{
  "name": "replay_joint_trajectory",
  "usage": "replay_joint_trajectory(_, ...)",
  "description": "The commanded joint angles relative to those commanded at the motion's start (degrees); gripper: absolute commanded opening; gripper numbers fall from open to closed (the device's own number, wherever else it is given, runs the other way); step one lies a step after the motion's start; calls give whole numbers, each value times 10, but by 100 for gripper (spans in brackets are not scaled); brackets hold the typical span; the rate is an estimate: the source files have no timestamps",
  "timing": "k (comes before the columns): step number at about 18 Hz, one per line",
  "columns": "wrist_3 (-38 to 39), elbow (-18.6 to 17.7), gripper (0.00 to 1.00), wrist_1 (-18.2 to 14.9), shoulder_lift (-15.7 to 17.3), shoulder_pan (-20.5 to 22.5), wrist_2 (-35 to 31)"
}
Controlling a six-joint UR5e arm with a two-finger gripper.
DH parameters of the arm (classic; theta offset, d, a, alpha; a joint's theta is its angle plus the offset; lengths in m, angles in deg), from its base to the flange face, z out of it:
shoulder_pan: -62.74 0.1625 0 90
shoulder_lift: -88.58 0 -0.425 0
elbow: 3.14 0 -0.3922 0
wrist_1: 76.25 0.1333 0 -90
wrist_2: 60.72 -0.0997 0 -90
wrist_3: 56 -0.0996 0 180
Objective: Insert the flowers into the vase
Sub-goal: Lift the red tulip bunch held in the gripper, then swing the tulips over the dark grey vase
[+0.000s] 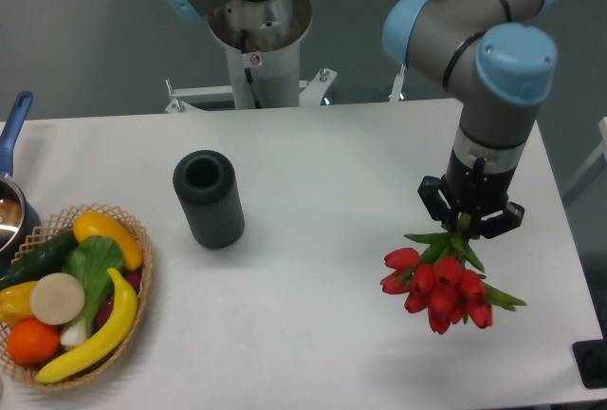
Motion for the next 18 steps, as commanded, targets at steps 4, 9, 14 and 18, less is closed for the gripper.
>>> replay_joint_trajectory(4,93,0,0,45,18,-10,124)
replay_joint_trajectory(9,151,-14,0,46,28,-31,301)
replay_joint_trajectory(14,175,-40,0,70,40,-78,333)
replay_joint_trajectory(18,201,-96,0,137,64,-87,417)
